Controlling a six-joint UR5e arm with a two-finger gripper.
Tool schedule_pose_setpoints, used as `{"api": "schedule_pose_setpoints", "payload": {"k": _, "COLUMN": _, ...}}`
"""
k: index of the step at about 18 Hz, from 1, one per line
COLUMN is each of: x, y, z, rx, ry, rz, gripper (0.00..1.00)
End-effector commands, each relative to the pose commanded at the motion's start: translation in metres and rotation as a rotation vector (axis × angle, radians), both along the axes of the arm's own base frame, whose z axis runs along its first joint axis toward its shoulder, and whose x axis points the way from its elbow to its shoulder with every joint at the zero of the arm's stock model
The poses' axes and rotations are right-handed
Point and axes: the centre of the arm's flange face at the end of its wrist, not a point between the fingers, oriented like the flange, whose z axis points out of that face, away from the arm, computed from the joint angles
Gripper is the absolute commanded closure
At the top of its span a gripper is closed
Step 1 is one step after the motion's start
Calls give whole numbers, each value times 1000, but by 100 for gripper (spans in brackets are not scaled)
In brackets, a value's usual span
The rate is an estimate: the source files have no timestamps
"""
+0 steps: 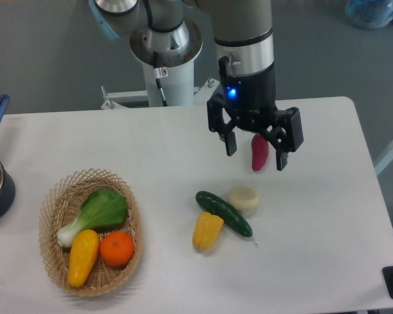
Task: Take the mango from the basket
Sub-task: 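Move the open gripper from the sweet potato over the wicker basket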
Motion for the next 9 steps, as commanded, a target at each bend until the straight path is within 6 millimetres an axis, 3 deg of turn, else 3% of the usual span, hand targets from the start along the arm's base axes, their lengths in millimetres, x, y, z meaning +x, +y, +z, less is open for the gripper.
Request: {"api": "schedule_pose_setpoints", "payload": {"k": 9, "x": 8, "y": -1, "z": -11, "rx": 5, "ry": -14, "rz": 11, "gripper": 0}}
